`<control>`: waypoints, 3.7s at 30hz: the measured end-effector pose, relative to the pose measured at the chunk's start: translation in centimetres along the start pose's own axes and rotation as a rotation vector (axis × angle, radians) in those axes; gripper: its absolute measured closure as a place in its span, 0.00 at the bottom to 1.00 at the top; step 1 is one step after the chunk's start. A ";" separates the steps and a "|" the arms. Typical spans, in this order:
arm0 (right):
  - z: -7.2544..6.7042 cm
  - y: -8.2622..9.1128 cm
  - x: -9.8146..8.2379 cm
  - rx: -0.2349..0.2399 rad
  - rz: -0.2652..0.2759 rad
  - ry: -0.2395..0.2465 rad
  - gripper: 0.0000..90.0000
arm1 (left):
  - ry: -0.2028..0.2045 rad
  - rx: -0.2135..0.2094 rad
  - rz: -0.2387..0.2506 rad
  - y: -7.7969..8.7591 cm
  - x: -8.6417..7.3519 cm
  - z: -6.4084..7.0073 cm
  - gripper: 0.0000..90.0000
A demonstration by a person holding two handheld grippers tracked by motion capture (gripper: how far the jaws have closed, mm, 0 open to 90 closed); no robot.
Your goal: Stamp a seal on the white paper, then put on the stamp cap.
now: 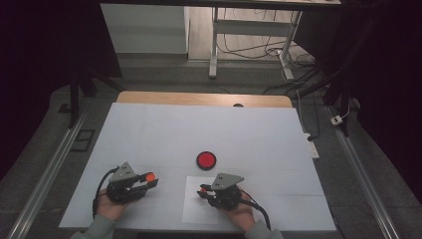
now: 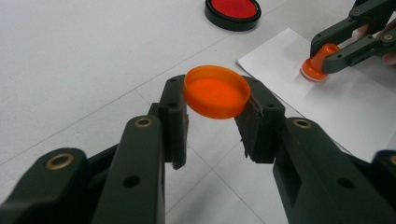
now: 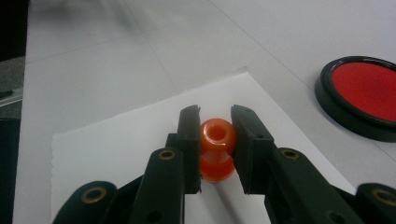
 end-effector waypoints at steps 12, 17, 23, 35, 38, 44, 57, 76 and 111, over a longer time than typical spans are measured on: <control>0.0 0.0 0.0 0.004 0.007 -0.002 0.81 | 0.008 0.006 -0.003 0.0 0.0 -0.1 0.72; 0.0 0.0 0.0 0.002 0.009 -0.002 0.81 | 0.011 0.005 0.001 0.1 0.0 -0.1 0.72; -0.1 0.0 0.0 -0.003 0.007 0.002 0.81 | 0.010 0.006 0.001 0.1 0.0 -0.1 0.72; -0.1 0.3 0.2 -0.032 -0.004 0.030 0.80 | 0.013 0.004 0.005 0.1 0.0 -0.2 0.72; 0.4 1.9 1.2 -0.001 0.127 -0.033 0.80 | 0.012 0.003 0.004 0.1 0.0 -0.2 0.72; 1.3 3.7 1.4 0.025 0.191 -0.098 0.80 | 0.010 0.005 0.004 0.1 0.0 -0.1 0.72; 1.9 4.7 1.5 0.020 0.213 -0.124 0.80 | 0.008 0.005 0.004 0.1 0.0 -0.2 0.71; 4.8 7.2 0.7 -0.081 0.241 -0.200 0.80 | 0.002 0.006 -0.002 0.0 0.0 -0.1 0.72; 5.1 9.0 1.3 -0.092 0.287 -0.180 0.80 | -0.018 0.008 0.004 -0.2 0.4 0.2 0.72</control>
Point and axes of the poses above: each handheld gripper's, and its own axes: y roughly backward along the jaws, x roughly out of its top, z roughly to its right, the point moved 6 cm from there along -y, roughly forward along the jaws, and after that the axes turned 11 degrees about -z, right-handed, at the moved point
